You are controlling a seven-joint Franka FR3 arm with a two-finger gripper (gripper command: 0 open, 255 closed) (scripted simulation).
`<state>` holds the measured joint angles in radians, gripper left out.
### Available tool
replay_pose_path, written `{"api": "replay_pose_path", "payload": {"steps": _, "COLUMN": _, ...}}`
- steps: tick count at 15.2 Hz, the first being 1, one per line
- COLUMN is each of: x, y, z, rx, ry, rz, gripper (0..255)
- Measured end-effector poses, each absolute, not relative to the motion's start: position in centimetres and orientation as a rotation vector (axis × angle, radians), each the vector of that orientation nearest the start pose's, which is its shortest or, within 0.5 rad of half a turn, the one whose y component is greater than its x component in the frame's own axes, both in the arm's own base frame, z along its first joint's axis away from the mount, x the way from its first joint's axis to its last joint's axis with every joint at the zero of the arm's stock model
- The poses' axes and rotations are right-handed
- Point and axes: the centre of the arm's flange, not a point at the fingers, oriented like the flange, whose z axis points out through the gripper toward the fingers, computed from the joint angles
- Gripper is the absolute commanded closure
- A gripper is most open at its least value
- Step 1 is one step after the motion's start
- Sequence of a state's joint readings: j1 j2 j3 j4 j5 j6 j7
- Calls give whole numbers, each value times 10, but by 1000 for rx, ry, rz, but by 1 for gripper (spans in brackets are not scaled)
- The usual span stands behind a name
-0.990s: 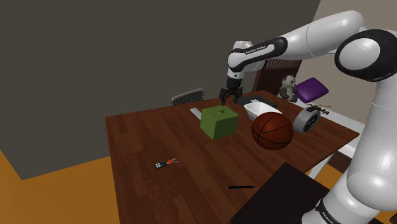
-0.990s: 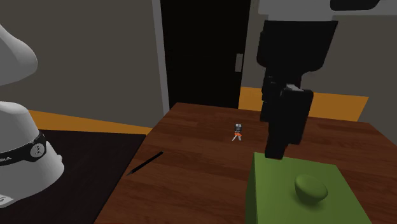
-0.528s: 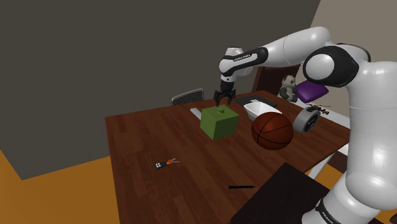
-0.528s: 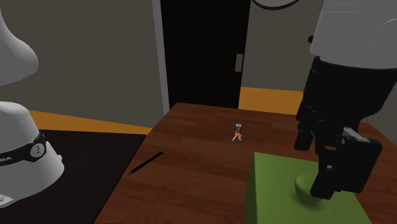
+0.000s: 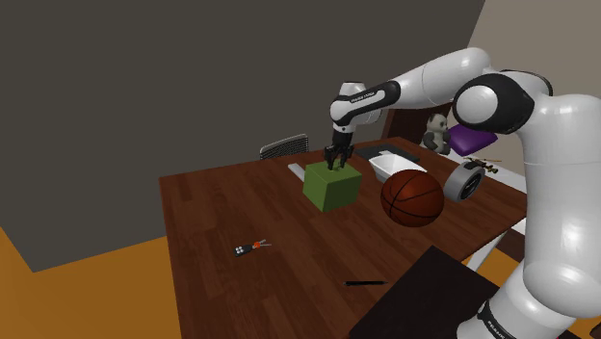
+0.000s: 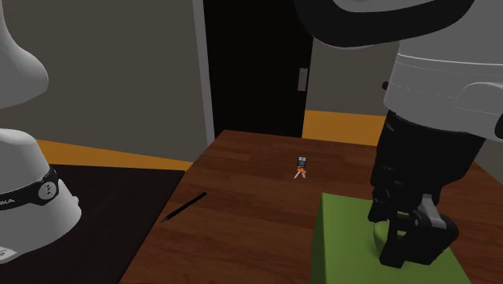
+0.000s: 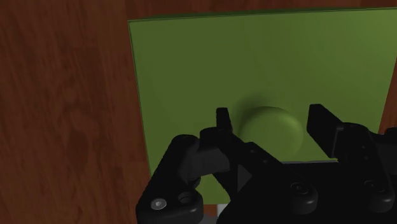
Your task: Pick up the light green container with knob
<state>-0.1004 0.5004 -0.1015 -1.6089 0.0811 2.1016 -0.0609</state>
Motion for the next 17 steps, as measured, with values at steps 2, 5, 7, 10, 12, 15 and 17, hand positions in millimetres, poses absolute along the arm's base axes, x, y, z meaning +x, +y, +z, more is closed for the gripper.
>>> {"api": "replay_pose_path", "payload": {"steps": 2, "x": 672, "y": -125, "z": 338, "rx": -3109, "ry": 265, "rz": 1, "gripper": 255}}
{"api": "replay_pose_path", "payload": {"steps": 5, "x": 672, "y": -125, "z": 338, "rx": -3109, "ry": 264, "rz": 0, "gripper": 255}}
{"api": "replay_pose_path", "payload": {"steps": 7, "x": 672, "y": -125, "z": 338, "rx": -3109, "ry": 264, "rz": 0, "gripper": 255}}
{"api": "replay_pose_path", "payload": {"steps": 10, "x": 671, "y": -125, "z": 339, "rx": -3109, "ry": 265, "rz": 7, "gripper": 255}}
{"api": "replay_pose_path", "payload": {"steps": 12, "x": 672, "y": -125, "z": 345, "rx": -3108, "ry": 265, "rz": 13, "gripper": 255}}
{"api": "replay_pose_path", "payload": {"steps": 15, "x": 671, "y": -124, "z": 362, "rx": -3108, "ry": 265, "rz": 15, "gripper": 255}}
{"api": "replay_pose_path", "payload": {"steps": 17, "x": 671, "y": -125, "z": 369, "rx": -3108, "ry": 265, "rz": 15, "gripper": 255}}
